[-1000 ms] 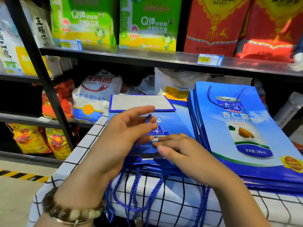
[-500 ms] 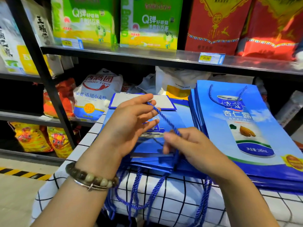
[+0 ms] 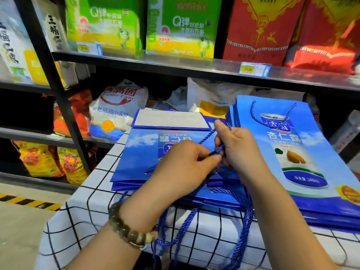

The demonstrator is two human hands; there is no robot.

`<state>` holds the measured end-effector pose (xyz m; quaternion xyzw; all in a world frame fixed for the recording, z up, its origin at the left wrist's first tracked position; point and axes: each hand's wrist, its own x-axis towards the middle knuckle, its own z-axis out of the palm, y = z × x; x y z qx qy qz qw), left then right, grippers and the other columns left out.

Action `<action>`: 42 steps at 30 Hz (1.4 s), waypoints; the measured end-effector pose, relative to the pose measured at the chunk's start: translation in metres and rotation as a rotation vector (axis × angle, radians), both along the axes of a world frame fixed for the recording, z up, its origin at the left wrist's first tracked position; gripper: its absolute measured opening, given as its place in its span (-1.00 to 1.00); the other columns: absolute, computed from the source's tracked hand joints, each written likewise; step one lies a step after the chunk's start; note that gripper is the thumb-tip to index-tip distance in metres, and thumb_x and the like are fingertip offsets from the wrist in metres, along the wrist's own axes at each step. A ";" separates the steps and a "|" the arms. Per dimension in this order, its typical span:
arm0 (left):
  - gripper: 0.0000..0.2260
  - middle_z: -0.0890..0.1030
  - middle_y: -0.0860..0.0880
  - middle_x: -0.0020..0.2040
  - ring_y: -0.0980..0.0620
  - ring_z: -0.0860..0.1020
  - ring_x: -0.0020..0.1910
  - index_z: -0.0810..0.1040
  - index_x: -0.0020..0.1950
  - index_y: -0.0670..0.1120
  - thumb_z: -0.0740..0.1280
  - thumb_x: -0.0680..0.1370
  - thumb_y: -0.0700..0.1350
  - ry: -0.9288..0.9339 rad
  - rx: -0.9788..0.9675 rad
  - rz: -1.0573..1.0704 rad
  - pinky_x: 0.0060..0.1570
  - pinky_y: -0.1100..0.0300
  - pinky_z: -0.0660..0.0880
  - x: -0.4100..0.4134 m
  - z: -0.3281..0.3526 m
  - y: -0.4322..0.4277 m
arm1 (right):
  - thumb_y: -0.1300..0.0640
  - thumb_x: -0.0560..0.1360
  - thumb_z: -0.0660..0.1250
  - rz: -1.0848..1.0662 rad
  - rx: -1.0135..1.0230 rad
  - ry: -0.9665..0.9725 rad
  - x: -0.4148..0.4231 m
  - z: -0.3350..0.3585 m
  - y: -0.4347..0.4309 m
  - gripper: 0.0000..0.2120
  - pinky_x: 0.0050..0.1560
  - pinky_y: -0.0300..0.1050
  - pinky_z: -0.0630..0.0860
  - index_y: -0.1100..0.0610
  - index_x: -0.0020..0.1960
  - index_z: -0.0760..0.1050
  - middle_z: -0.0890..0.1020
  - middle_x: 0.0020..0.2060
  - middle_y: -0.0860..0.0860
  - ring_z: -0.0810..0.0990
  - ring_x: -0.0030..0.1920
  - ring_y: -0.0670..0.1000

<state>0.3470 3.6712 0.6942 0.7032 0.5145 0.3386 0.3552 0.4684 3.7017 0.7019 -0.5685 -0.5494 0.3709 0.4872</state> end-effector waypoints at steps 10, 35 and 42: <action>-0.65 0.48 0.07 -0.57 0.18 0.37 -0.58 0.47 -0.39 -0.01 0.18 0.59 -0.07 -0.162 -0.051 0.088 -0.34 0.23 0.35 -0.005 -0.005 0.007 | 0.10 0.47 0.33 -0.004 0.247 -0.030 0.027 -0.004 -0.015 -0.89 -0.48 -0.24 0.32 -0.07 -0.06 0.44 0.43 -0.50 -0.05 0.32 -0.55 -0.12; -0.64 0.64 0.15 0.01 0.13 0.55 0.01 0.59 0.03 0.14 0.13 0.38 0.19 0.444 0.290 0.037 -0.02 0.08 0.48 -0.040 -0.011 -0.021 | 0.17 0.47 0.34 0.280 0.228 -0.548 0.043 -0.020 -0.024 -0.77 -0.17 -0.45 0.37 -0.10 -0.30 0.48 0.56 -0.34 -0.16 0.50 -0.22 -0.26; -0.66 0.66 0.10 -0.06 0.08 0.58 -0.04 0.48 0.07 0.16 0.12 0.40 0.22 0.413 0.310 0.022 -0.06 0.04 0.50 -0.039 -0.013 -0.023 | 0.10 0.47 0.31 0.324 0.277 -0.673 0.038 -0.019 -0.021 -0.75 -0.16 -0.44 0.33 -0.18 -0.31 0.42 0.54 -0.31 -0.20 0.47 -0.10 -0.22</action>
